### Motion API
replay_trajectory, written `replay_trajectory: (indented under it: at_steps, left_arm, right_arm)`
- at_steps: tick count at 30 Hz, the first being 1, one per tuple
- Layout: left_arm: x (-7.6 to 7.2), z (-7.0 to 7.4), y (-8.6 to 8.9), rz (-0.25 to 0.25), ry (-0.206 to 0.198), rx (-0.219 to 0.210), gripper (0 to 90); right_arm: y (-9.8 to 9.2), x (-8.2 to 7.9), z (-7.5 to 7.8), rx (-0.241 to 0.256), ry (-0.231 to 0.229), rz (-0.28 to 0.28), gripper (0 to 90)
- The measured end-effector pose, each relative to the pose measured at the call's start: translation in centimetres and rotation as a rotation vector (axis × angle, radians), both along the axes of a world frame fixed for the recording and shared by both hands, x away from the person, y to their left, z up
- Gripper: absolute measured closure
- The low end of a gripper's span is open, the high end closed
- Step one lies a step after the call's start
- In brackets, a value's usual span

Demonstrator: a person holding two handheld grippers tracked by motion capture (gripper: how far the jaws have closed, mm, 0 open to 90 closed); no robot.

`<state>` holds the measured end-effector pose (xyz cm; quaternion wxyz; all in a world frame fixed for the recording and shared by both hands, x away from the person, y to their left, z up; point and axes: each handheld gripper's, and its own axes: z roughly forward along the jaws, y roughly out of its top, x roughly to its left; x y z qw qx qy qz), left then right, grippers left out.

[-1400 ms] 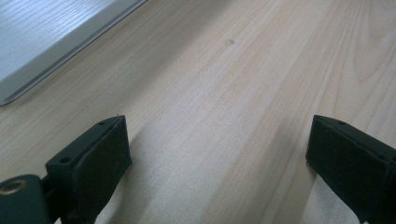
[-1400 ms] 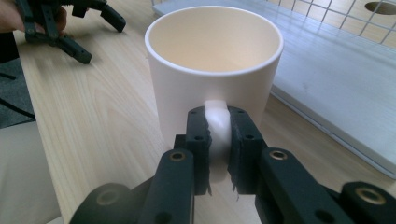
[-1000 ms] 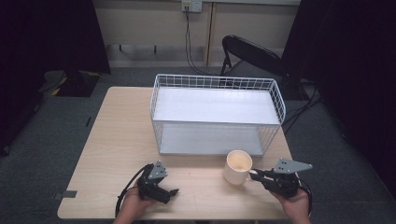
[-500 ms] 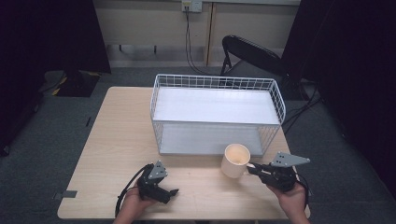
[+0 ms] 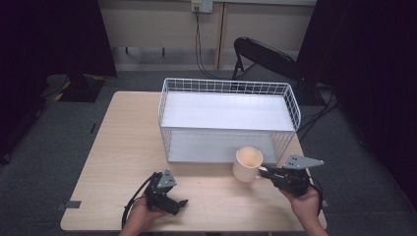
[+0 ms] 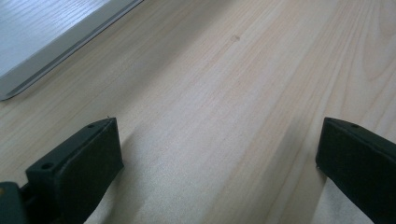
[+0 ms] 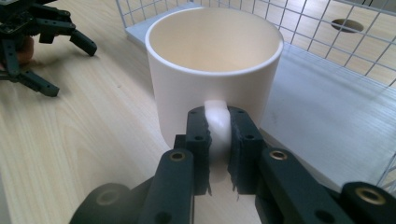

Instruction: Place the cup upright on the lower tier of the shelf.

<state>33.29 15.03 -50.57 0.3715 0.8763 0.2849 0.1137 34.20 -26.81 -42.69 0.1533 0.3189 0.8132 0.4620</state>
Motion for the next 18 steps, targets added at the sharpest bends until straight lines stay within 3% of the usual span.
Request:
replay_trajectory:
  at_steps: [18]
  left_arm:
    - [0.0,0.0,0.0,0.001,0.000,0.000,0.0]
  right_arm:
    - [0.8,1.3,0.3,0.008,-0.012,-0.047,80.3]
